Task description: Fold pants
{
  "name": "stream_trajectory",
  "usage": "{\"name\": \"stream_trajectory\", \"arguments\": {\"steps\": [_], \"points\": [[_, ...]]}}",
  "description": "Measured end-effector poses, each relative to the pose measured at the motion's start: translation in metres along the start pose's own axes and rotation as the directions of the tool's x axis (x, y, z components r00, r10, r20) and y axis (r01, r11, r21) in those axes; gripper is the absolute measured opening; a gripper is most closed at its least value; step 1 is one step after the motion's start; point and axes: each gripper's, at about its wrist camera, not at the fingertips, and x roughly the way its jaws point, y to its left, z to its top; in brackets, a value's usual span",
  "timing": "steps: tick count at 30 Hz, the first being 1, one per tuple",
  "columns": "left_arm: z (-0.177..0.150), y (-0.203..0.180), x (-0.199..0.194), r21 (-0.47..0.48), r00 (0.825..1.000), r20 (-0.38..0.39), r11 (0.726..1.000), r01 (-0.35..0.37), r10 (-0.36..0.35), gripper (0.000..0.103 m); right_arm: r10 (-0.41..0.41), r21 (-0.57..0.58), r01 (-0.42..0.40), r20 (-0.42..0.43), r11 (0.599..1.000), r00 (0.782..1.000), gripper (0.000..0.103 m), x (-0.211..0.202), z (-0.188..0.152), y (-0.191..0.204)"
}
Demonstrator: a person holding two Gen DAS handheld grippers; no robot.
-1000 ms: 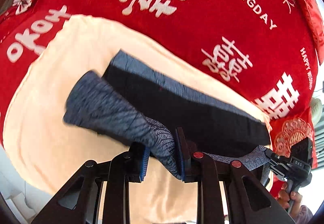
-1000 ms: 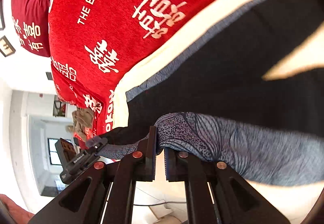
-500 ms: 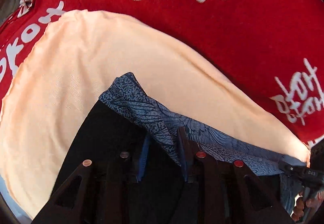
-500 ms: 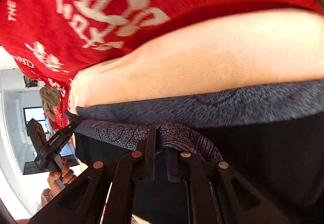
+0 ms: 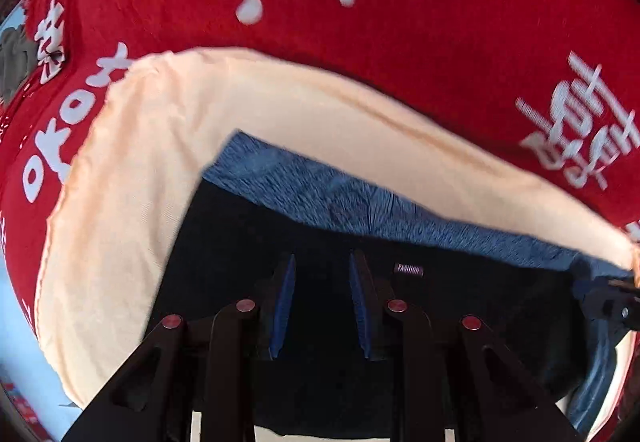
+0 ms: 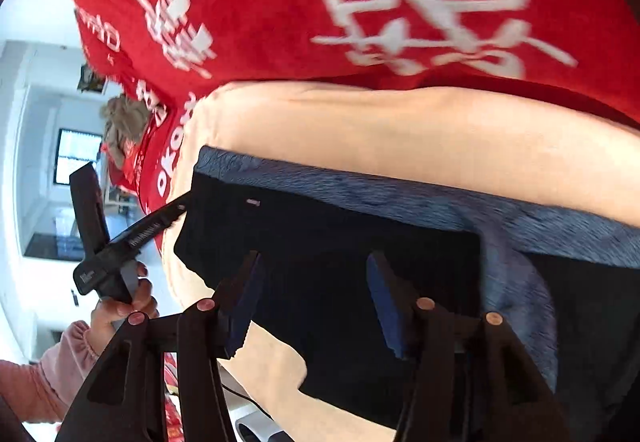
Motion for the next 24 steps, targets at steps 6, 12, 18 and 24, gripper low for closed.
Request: {"name": "stream_trajectory", "arguments": {"steps": [6,12,18,24], "points": [[-0.004,-0.015,0.023,0.007,0.996,0.051,0.997,-0.075,0.074,0.032,-0.14,-0.044,0.138,-0.044,0.989,0.989,0.033,0.077,0.034,-0.005],[-0.003,-0.035,0.027,0.033,0.999,0.029,0.999,-0.021,0.02,0.082,-0.262,-0.001,0.262,0.048,0.965,0.964,0.033,0.08,0.053,-0.014],[-0.015,-0.049,0.002,0.059,1.0,-0.008,0.998,-0.02,0.021,0.082,-0.133,0.075,0.125,0.111,0.989,0.985,0.043,0.006,0.025,-0.029],[-0.06,-0.091,-0.031,0.154,0.998,-0.063,0.988,-0.016,0.026,0.082,-0.073,0.187,0.047,0.138,0.981,0.988,0.051,-0.062,-0.062,-0.061]]}}
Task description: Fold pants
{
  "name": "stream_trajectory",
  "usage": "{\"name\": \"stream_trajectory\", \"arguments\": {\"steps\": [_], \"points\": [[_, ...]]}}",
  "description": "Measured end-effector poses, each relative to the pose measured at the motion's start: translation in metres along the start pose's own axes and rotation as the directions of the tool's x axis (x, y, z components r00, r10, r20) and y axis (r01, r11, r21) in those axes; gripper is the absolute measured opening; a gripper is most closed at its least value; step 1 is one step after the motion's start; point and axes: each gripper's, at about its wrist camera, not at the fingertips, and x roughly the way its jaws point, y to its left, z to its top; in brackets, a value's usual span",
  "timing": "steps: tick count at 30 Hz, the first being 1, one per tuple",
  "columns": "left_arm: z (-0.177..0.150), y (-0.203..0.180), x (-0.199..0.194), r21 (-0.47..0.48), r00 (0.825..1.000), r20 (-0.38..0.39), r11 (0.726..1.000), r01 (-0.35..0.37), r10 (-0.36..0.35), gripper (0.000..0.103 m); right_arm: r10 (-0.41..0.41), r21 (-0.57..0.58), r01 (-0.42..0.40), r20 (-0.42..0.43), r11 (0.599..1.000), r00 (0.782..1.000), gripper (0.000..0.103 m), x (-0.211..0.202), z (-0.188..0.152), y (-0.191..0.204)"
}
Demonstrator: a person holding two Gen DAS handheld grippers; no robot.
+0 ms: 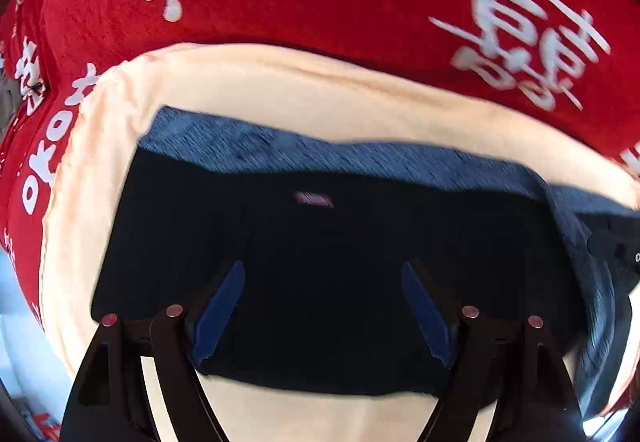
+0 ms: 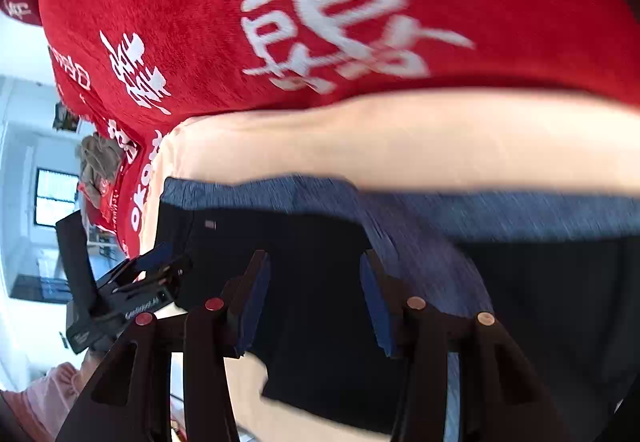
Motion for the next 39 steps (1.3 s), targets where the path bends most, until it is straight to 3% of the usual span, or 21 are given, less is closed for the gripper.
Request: {"name": "stream_trajectory", "arguments": {"steps": [6,11,15,20,23,25,31,33,36,39], "points": [[-0.038,-0.072,-0.021,0.098,0.994,-0.072,0.991,0.085,-0.078,0.082,-0.036,0.136,0.031,0.034,0.99,0.999,0.051,-0.052,-0.072,-0.046],[-0.071,-0.144,-0.038,0.232,0.975,-0.117,0.95,0.209,-0.186,0.082,-0.094,0.24,0.075,0.07,0.968,0.993,0.051,-0.089,-0.132,-0.074],[-0.087,-0.185,-0.041,0.302,0.941,-0.171,0.894,0.331,-0.291,0.082,-0.147,0.333,0.104,0.107,0.937,0.983,0.051,-0.114,-0.188,-0.091],[-0.104,-0.226,-0.032,0.324,0.888,-0.238,0.83,0.454,-0.393,0.082,-0.205,0.441,0.117,0.157,0.89,0.966,0.051,-0.136,-0.268,-0.116],[-0.117,-0.242,-0.028,0.318,0.864,-0.261,0.806,0.499,-0.431,0.082,-0.218,0.51,0.092,0.194,0.855,0.957,0.051,-0.144,-0.309,-0.128],[-0.121,-0.251,-0.022,0.304,0.855,-0.278,0.804,0.511,-0.438,0.082,-0.224,0.542,0.083,0.201,0.836,0.954,0.051,-0.144,-0.33,-0.136],[-0.126,-0.263,-0.017,0.288,0.845,-0.279,0.8,0.526,-0.456,0.082,-0.206,0.576,0.053,0.203,0.815,0.957,0.051,-0.128,-0.353,-0.164],[-0.127,-0.26,-0.014,0.299,0.85,-0.28,0.801,0.519,-0.447,0.082,-0.194,0.59,0.035,0.208,0.806,0.959,0.051,-0.126,-0.36,-0.171],[-0.13,-0.267,-0.02,0.339,0.86,-0.264,0.792,0.507,-0.437,0.082,-0.123,0.58,-0.043,0.244,0.813,0.962,0.051,-0.126,-0.369,-0.182],[-0.132,-0.269,-0.023,0.317,0.845,-0.282,0.787,0.529,-0.454,0.082,-0.036,0.537,-0.134,0.295,0.833,0.955,0.051,-0.129,-0.366,-0.182]]}}
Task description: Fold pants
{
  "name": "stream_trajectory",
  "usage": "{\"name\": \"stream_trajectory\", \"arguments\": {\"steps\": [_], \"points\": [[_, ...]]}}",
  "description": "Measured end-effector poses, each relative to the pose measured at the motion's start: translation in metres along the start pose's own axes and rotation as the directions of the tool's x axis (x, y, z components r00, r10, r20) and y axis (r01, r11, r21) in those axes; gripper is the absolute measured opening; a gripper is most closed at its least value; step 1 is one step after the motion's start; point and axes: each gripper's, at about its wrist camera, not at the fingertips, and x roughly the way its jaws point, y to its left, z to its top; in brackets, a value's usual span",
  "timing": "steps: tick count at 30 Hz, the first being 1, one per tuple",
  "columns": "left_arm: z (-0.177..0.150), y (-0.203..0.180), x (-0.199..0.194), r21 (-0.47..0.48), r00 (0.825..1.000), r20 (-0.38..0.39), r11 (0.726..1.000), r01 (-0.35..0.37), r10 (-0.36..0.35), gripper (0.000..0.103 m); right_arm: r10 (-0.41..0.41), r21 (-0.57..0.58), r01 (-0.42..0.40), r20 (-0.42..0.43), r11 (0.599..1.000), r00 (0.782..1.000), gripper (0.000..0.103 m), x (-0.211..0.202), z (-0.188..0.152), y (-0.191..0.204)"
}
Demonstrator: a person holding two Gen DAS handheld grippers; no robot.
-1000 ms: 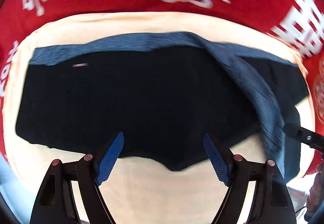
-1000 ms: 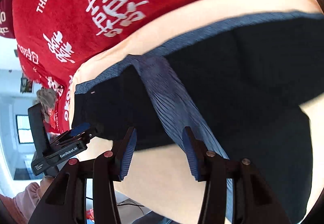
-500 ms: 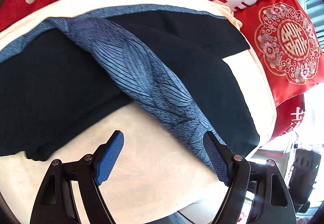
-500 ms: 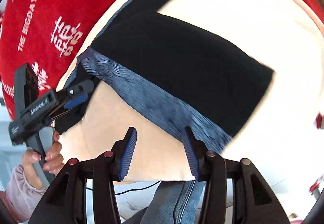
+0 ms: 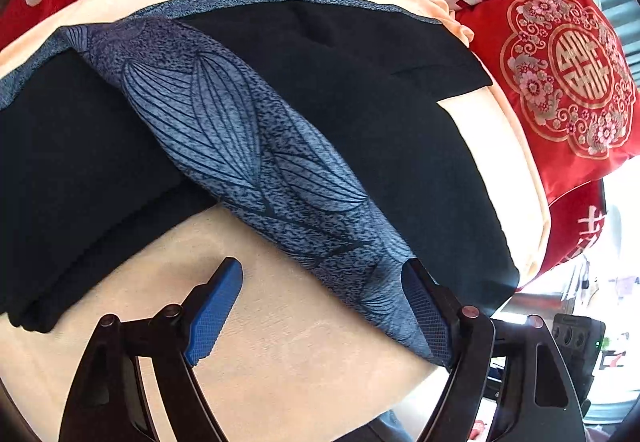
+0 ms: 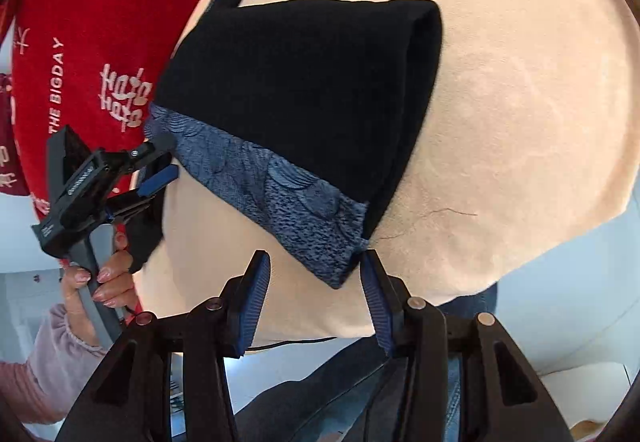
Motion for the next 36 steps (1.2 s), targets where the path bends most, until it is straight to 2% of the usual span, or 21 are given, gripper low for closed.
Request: {"name": "stream_trajectory", "arguments": {"steps": [4,10,11,12,13,14,16,18,21,25,28,31,33,36], "points": [[0.002,-0.013,0.005,0.007,1.0,-0.017,1.0,0.013,-0.013,0.082,0.064,-0.03,-0.064,0.006,0.998,0.998,0.051,-0.004,0.004,0.004],[0.002,-0.027,0.01,-0.001,0.999,-0.037,0.999,0.034,-0.034,0.082,0.17,0.092,-0.166,-0.04,0.982,0.985,0.05,0.015,0.008,-0.019],[0.002,-0.029,0.011,-0.008,0.998,-0.043,0.999,0.045,-0.045,0.082,0.192,0.122,-0.184,-0.056,0.975,0.98,0.035,0.012,0.007,-0.024],[0.001,-0.031,0.011,-0.017,0.997,-0.051,0.998,0.055,-0.056,0.081,0.206,0.141,-0.195,-0.073,0.971,0.976,0.002,0.014,0.009,-0.024],[0.001,-0.032,0.012,-0.027,0.997,-0.058,0.998,0.057,-0.059,0.074,0.22,0.154,-0.205,-0.085,0.967,0.972,0.003,0.014,0.01,-0.022],[0.001,-0.033,0.013,-0.034,0.996,-0.062,0.997,0.067,-0.069,0.053,0.236,0.143,-0.224,-0.076,0.964,0.969,0.003,0.008,0.012,-0.016],[0.003,-0.036,0.014,-0.061,0.993,-0.083,0.995,0.081,-0.086,0.037,0.249,0.104,-0.241,-0.068,0.965,0.966,0.003,-0.006,0.018,-0.002],[0.006,-0.04,0.006,-0.077,0.993,-0.063,0.992,0.097,-0.102,0.037,0.267,0.063,-0.264,-0.055,0.962,0.962,0.003,-0.025,0.033,0.016],[0.018,-0.053,-0.014,-0.063,0.994,-0.014,0.992,0.11,-0.111,0.037,0.283,-0.017,-0.284,-0.036,0.959,0.958,0.003,-0.055,0.065,0.043],[0.051,-0.072,-0.037,-0.039,0.989,0.067,0.99,0.136,-0.133,0.037,0.302,-0.111,-0.303,-0.018,0.947,0.953,0.003,-0.089,0.124,0.078],[0.081,-0.08,-0.038,-0.032,0.987,0.095,0.99,0.137,-0.134,0.037,0.311,-0.155,-0.306,0.003,0.939,0.951,0.003,-0.108,0.178,0.094],[0.12,-0.086,-0.039,-0.018,0.983,0.139,0.992,0.127,-0.123,0.037,0.273,-0.21,-0.262,0.025,0.942,0.962,0.003,-0.116,0.24,0.115],[0.143,-0.091,-0.042,0.001,0.98,0.178,0.996,0.086,-0.085,0.037,0.237,-0.242,-0.222,0.035,0.944,0.971,0.003,-0.116,0.275,0.122],[0.172,-0.093,-0.045,0.013,0.977,0.212,1.0,-0.026,0.023,0.041,0.137,-0.307,-0.118,0.041,0.944,0.99,0.004,-0.108,0.324,0.133]]}}
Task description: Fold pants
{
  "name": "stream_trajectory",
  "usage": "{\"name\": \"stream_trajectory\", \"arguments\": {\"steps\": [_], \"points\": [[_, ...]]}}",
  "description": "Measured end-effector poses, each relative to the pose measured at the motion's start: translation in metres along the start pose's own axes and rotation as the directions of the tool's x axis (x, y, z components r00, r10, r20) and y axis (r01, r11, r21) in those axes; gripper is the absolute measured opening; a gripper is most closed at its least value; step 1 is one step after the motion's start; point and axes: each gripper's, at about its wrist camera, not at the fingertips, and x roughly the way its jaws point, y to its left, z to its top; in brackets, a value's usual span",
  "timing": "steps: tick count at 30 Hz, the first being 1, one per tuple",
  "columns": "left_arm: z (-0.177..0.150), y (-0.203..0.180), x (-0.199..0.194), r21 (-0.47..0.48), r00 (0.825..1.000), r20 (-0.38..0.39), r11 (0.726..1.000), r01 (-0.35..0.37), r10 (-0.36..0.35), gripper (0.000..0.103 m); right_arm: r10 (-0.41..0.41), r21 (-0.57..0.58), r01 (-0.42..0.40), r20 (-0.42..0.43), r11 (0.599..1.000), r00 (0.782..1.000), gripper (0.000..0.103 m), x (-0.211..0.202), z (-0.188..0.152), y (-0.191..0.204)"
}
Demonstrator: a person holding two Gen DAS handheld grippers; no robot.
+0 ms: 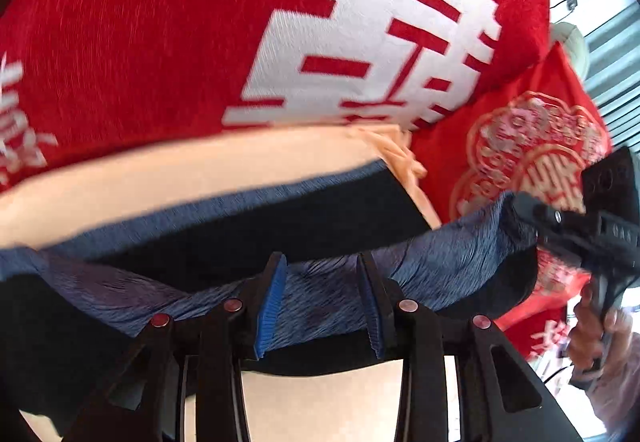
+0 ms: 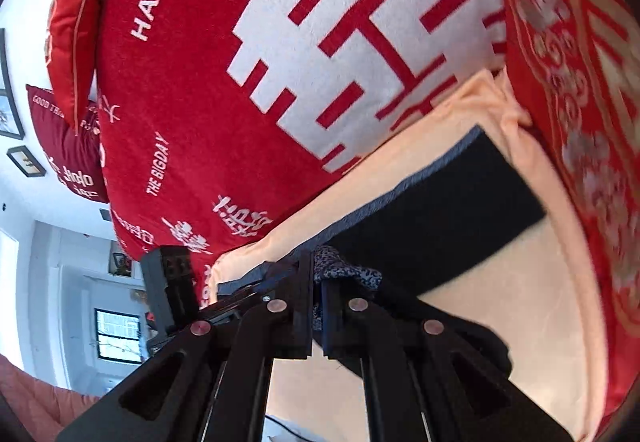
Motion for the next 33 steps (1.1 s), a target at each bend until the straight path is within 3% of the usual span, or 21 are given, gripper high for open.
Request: {"name": "stream_trajectory", "arguments": {"steps": [1,2,6,8,10,12,14,15,16,19,23,27,32,33], "points": [[0.005,0.002,0.001,0.005,0.999,-0.001,0.999,-0.044,0.044,0.056,-0.042,-0.027,0.042,-0.01,0.999,0.999,0.004,0.007,0.014,-0.003],[0.007,0.004,0.001,0.008,0.996,0.005,0.996,-0.086,0.086,0.061,-0.098,-0.054,0.096,-0.019,0.994,0.995,0.005,0.015,0.029,-0.009],[-0.006,0.021,0.003,0.018,0.976,-0.012,0.976,-0.217,0.217,0.061,-0.216,-0.101,0.21,-0.058,0.972,0.975,0.007,0.048,0.062,-0.031],[-0.021,0.035,0.01,0.017,0.951,-0.047,0.952,-0.307,0.307,0.061,-0.309,-0.162,0.294,-0.077,0.942,0.948,0.008,0.066,0.071,-0.035],[-0.038,0.055,0.019,0.004,0.927,-0.092,0.931,-0.366,0.365,0.061,-0.381,-0.218,0.355,-0.093,0.909,0.92,0.024,0.08,0.076,-0.037],[-0.053,0.075,0.033,-0.017,0.897,-0.142,0.905,-0.425,0.419,0.061,-0.426,-0.251,0.393,-0.094,0.885,0.9,0.055,0.088,0.08,-0.04],[-0.068,0.094,0.047,-0.037,0.872,-0.194,0.885,-0.463,0.449,0.061,-0.46,-0.27,0.427,-0.07,0.863,0.885,0.059,0.087,0.084,-0.04],[-0.073,0.1,0.049,-0.052,0.873,-0.201,0.885,-0.463,0.445,0.063,-0.471,-0.275,0.439,-0.061,0.855,0.88,0.061,0.086,0.086,-0.04],[-0.075,0.103,0.046,-0.069,0.881,-0.174,0.887,-0.457,0.441,0.066,-0.468,-0.272,0.437,-0.059,0.858,0.882,0.061,0.082,0.087,-0.04],[-0.076,0.106,0.044,-0.062,0.875,-0.174,0.881,-0.468,0.452,0.066,-0.355,-0.201,0.329,-0.114,0.923,0.928,0.061,0.069,0.073,-0.042],[-0.075,0.111,0.044,-0.071,0.875,-0.184,0.882,-0.467,0.448,0.066,-0.309,-0.057,0.304,-0.188,0.951,0.932,0.06,0.065,0.012,-0.057],[-0.074,0.113,0.045,-0.072,0.877,-0.18,0.883,-0.465,0.447,0.066,-0.265,0.127,0.301,-0.243,0.945,0.933,0.055,0.084,-0.027,-0.091],[-0.069,0.113,0.051,-0.082,0.881,-0.176,0.885,-0.457,0.439,0.067,-0.245,0.279,0.291,-0.189,0.915,0.951,0.053,0.09,-0.038,-0.112],[-0.069,0.113,0.051,-0.081,0.882,-0.174,0.886,-0.456,0.438,0.067,-0.245,0.286,0.289,-0.182,0.914,0.952,0.044,0.088,-0.038,-0.113]]}}
